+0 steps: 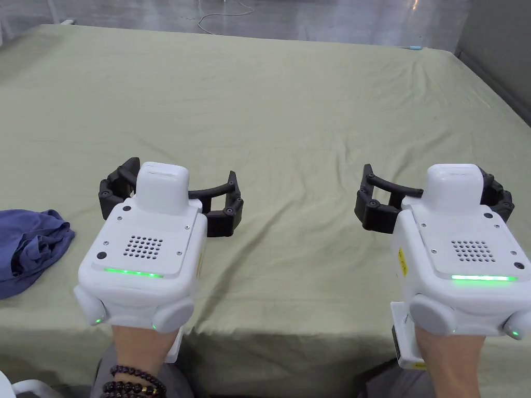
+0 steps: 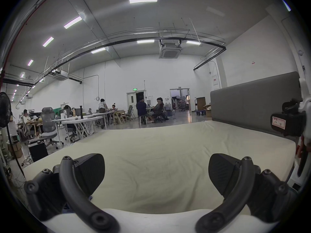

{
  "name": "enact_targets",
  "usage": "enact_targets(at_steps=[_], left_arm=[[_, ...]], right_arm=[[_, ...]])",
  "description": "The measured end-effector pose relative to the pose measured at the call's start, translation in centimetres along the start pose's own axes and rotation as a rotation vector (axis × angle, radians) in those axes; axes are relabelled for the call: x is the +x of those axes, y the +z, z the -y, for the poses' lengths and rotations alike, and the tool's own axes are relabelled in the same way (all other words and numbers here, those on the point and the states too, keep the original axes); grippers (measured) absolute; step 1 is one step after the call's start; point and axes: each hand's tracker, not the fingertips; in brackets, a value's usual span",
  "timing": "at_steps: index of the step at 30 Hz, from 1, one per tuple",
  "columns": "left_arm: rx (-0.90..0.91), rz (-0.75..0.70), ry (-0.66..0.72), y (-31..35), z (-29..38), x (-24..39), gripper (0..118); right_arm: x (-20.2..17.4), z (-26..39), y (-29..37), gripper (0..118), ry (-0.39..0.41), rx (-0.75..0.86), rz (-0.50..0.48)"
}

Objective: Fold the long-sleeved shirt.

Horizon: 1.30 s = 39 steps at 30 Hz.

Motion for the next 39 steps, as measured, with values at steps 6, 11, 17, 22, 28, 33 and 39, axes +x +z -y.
enact_targets(at_steps=[6,11,17,22,28,33,39], left_arm=[[-0.015,-0.037,-0.039,-0.1,0.4,0.4,118],[-0.069,-0.096,0.052,-0.7,-0.4,0.2,118],[-0.023,-0.042,0.102,-0.7,-0.4,-0.7,118],[0.069,-0.073,-0.069,-0.5,0.1,-0.1,118],[-0.014,-0.047,0.021,-0.8,-0.3,-0.4,118],[0.03,-0.036,-0.022,0.1,0.1,0.0,118],[0.033,-0.029,-0.037,0.0,-0.6,0.3,118]], right_arm=[[-0.1,0.2,0.0,118,-0.004,-0.004,-0.003],[-0.2,0.2,-0.3,118,-0.019,-0.027,0.012],[-0.1,0.1,-0.9,118,-0.097,-0.074,0.068],[-0.9,0.5,-0.6,118,0.091,0.023,0.083],[-0.4,0.7,-0.5,118,0.025,-0.03,0.051],[0.2,0.5,-0.4,118,0.028,-0.006,0.037],[0.3,0.4,-0.2,118,0.002,-0.01,0.029]])
